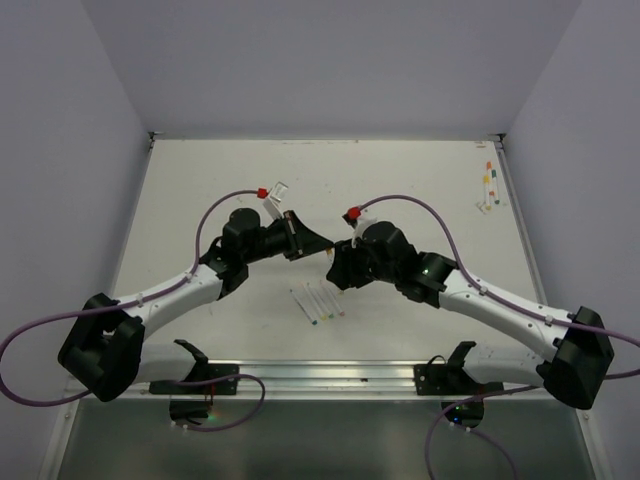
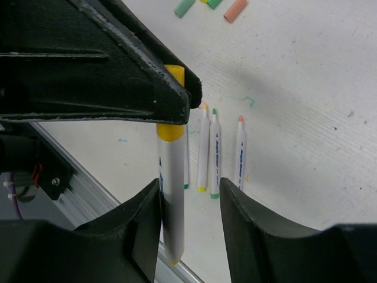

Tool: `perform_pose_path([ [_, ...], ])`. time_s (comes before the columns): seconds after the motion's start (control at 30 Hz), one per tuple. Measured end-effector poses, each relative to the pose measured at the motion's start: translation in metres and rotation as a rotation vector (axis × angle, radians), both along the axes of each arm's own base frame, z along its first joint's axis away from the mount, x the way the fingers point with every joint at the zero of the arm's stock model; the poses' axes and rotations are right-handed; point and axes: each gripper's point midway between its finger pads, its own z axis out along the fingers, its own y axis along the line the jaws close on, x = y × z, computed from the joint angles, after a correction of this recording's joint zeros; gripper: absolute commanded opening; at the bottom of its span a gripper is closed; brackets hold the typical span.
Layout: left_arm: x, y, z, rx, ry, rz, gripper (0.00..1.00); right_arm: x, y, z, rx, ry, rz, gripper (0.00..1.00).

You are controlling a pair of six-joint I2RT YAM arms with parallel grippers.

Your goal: Open the pen caps

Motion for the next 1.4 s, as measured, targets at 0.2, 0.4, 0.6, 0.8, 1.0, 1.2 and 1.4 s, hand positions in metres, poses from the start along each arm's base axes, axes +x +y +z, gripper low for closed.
perform_pose_path([
  [0.2,0.005,0.002,-0.003,0.015,0.000,0.023,0.00,0.003,0.011,-0.009,-0.016,0.019,0.012,0.00],
  [0.4,0.022,0.014,-0.022,0.066,0.077,0.078,0.00,0.010,0.018,-0.026,-0.057,0.023,-0.010,0.00],
  [0.6,0.076,0.043,-0.037,0.146,0.148,0.263,0.00,0.000,0.014,-0.056,-0.188,0.006,-0.050,0.00],
  [0.8,0.137,0.099,-0.022,0.196,0.102,0.526,0.00,-0.030,0.002,-0.084,-0.287,0.038,-0.016,0.00],
  [1.0,0.138,0.104,-0.025,0.268,0.044,0.515,0.00,-0.015,-0.022,-0.085,-0.331,0.023,-0.103,0.00],
  [1.2,0.112,0.097,-0.048,0.379,0.021,0.447,0.00,0.007,-0.032,-0.106,-0.372,0.057,-0.150,0.00],
  [1.4,0.087,0.078,-0.057,0.459,-0.027,0.362,0.00,0.012,-0.025,-0.119,-0.370,0.061,-0.122,0.00],
])
